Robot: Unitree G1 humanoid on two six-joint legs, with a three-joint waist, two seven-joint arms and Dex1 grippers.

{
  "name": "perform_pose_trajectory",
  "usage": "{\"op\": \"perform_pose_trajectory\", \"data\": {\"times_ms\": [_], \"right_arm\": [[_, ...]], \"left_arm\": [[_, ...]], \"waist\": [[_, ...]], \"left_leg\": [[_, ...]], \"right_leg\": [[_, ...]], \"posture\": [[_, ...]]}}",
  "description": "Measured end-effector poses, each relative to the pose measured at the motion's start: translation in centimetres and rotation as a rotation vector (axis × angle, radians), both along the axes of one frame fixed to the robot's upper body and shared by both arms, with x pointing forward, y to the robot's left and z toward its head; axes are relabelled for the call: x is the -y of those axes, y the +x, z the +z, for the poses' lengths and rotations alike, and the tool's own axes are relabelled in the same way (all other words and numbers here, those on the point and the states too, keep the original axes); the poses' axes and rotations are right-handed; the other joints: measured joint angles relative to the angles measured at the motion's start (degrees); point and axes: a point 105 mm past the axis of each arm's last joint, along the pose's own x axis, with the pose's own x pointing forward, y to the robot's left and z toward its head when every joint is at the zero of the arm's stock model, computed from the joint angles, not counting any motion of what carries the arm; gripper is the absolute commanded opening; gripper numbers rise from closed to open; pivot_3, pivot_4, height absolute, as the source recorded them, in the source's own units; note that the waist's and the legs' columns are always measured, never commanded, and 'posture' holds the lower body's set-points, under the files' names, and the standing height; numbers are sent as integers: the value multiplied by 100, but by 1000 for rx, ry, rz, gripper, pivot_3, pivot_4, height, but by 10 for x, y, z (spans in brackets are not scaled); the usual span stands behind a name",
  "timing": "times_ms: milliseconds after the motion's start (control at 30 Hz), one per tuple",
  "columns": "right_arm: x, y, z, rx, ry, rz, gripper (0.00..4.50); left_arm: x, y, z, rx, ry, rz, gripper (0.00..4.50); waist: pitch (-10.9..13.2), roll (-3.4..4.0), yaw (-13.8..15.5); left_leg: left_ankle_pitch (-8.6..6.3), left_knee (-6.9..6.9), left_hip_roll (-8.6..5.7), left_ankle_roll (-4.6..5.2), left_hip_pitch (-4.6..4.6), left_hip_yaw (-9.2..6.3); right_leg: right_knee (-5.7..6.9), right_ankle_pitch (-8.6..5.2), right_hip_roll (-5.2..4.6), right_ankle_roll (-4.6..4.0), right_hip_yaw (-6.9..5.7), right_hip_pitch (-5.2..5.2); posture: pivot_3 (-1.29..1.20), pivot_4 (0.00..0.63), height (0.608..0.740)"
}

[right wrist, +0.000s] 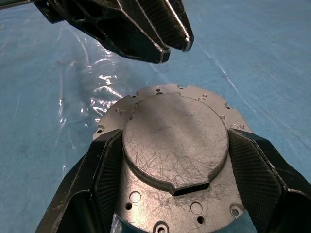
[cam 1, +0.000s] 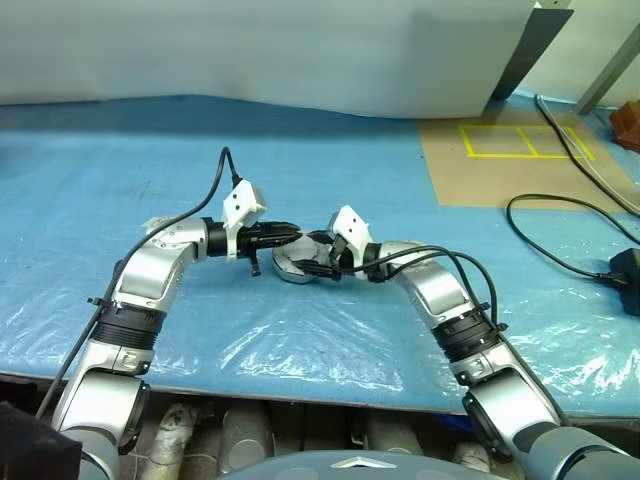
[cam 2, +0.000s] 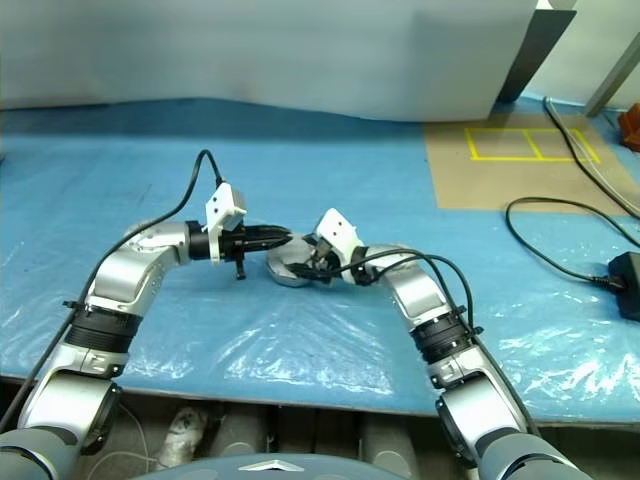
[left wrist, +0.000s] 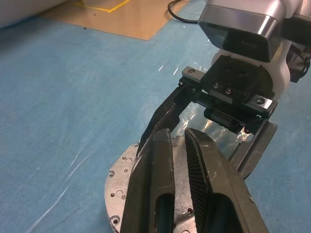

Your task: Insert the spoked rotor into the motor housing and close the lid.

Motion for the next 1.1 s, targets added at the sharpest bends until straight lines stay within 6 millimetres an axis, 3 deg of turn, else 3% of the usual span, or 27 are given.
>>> {"op": "perform_pose_trajectory", "data": {"times_ms": [1100], "right_arm": [[-29,3,13,-35,-100,6,2979]], "left_arm": [[0,1,-1,0,-3,15,508]], "waist": [[-1,1,-19]], "left_leg": [[-1,-37,-1,-3,-4,7]], "right_leg": [[-31,-1,4,-3,4,-12]], "posture": [[0,150,740]]}}
